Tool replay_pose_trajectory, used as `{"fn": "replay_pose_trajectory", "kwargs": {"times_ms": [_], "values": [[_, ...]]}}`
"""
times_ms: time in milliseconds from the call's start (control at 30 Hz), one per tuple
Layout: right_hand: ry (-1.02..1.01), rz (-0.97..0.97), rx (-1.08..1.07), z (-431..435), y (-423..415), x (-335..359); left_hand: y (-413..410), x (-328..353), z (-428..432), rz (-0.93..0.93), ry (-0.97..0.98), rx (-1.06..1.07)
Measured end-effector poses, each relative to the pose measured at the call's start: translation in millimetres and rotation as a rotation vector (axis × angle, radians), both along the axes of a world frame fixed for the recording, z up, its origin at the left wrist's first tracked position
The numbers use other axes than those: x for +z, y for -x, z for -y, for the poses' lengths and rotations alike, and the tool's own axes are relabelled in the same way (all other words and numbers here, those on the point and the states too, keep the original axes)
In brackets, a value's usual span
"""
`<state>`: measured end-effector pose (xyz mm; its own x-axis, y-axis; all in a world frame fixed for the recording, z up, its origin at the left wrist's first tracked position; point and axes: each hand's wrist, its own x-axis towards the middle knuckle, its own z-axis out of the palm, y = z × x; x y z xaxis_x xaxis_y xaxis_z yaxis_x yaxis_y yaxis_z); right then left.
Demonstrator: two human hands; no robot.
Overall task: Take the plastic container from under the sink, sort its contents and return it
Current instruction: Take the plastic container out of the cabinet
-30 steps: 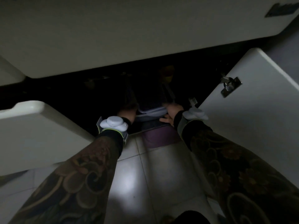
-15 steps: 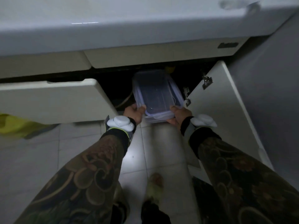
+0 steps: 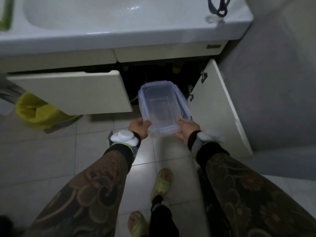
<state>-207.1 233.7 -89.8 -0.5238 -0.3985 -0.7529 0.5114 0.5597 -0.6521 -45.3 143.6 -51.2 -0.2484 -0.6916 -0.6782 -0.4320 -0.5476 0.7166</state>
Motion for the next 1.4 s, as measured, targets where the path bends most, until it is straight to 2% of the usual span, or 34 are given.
{"fn": "replay_pose_trajectory", "kwargs": {"times_ms": [233, 467, 700, 800, 1133, 1400], "values": [[0.015, -0.005, 0.053, -38, -25, 50, -32, 45, -39, 0.017, 0.035, -0.004], [0.079, -0.011, 0.0, -57, -44, 133, -55, 122, -63, -0.031, 0.059, -0.018], [0.134, -0.105, 0.041, -57, -56, 205, -68, 186, -61, -0.06, 0.159, -0.038], [0.191, -0.062, -0.026, -55, -62, 228, -72, 198, -54, -0.051, 0.188, -0.068], [0.283, -0.098, -0.065, -14, -56, 294, -63, 266, -14, -0.136, 0.246, -0.048], [0.38, -0.123, -0.022, 77, -15, 334, -21, 311, 73, -0.161, 0.329, -0.009]]}}
